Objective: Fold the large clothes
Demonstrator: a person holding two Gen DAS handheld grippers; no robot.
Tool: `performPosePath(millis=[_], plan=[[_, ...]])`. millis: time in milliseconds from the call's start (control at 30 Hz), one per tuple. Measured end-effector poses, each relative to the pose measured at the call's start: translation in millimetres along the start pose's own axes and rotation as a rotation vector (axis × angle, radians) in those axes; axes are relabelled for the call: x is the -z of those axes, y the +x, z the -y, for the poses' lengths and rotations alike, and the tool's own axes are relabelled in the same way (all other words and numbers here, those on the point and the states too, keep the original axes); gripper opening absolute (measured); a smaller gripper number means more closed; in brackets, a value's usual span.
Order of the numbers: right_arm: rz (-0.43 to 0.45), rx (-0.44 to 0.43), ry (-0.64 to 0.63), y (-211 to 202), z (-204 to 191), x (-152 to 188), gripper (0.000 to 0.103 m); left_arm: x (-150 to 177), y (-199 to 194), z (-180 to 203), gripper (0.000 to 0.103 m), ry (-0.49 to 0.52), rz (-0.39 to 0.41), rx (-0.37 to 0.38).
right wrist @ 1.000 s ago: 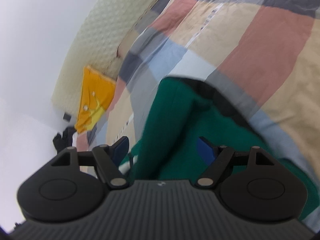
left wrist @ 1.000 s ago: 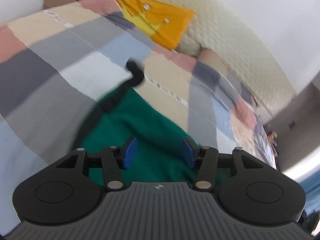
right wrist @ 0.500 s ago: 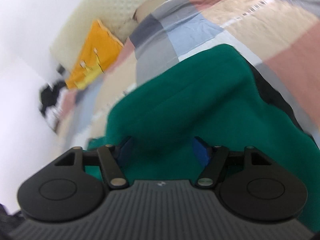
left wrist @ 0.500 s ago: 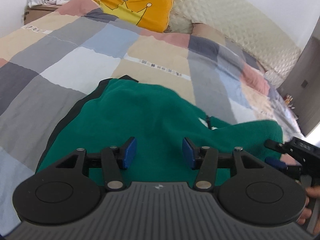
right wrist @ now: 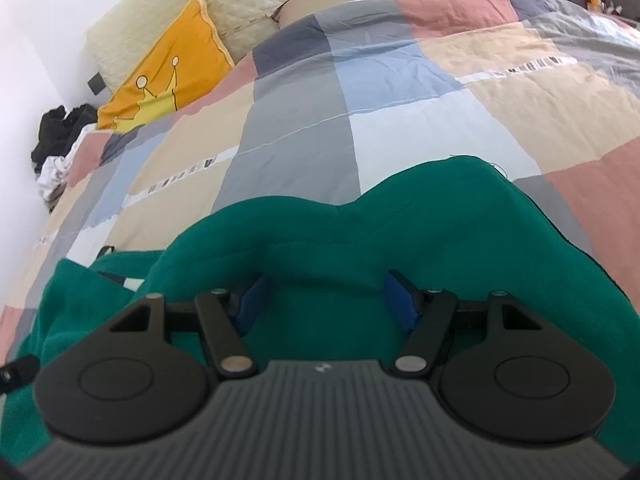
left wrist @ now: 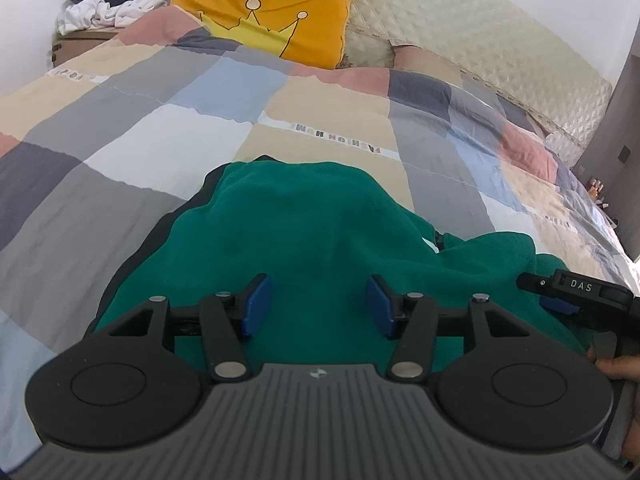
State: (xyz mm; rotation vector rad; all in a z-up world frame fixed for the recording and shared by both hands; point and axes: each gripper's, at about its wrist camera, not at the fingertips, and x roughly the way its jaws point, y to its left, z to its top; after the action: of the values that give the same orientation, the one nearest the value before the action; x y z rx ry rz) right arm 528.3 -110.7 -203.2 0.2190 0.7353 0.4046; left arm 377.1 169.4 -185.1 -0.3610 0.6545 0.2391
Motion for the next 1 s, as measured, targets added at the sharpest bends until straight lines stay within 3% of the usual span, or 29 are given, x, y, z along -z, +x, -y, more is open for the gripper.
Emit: performPosePath(millis=[67, 233, 367, 500, 600, 833, 1000], plan=[[-0.011, 0.011, -0.036, 1, -4, 2, 0.037, 0, 2, 2, 0.06, 0.005, 0.001, -0.013], [-0.041, 0.013, -0.127, 3, -14, 5, 0.008, 4, -1, 6, 0.06, 0.027, 0.014, -0.03], [0.033, 0.003, -0.122, -10, -15, -4, 0.005, 6, -5, 6, 0.06, 0.018, 0.022, -0.029], [0.146, 0.009, -0.08, -26, -12, -37, 0.005, 8, -10, 7, 0.06, 0.02, 0.036, -0.023], [0.177, 0.03, -0.066, -23, -7, -51, 0.004, 8, -12, 7, 0.06, 0.025, 0.054, -0.028], [0.021, 0.101, -0.104, 35, 6, -23, 0.005, 9, -3, 7, 0.06, 0.021, 0.033, -0.046], [0.034, 0.085, -0.116, 24, 1, -21, 0.008, 11, -4, 10, 0.06, 0.056, 0.035, -0.063]])
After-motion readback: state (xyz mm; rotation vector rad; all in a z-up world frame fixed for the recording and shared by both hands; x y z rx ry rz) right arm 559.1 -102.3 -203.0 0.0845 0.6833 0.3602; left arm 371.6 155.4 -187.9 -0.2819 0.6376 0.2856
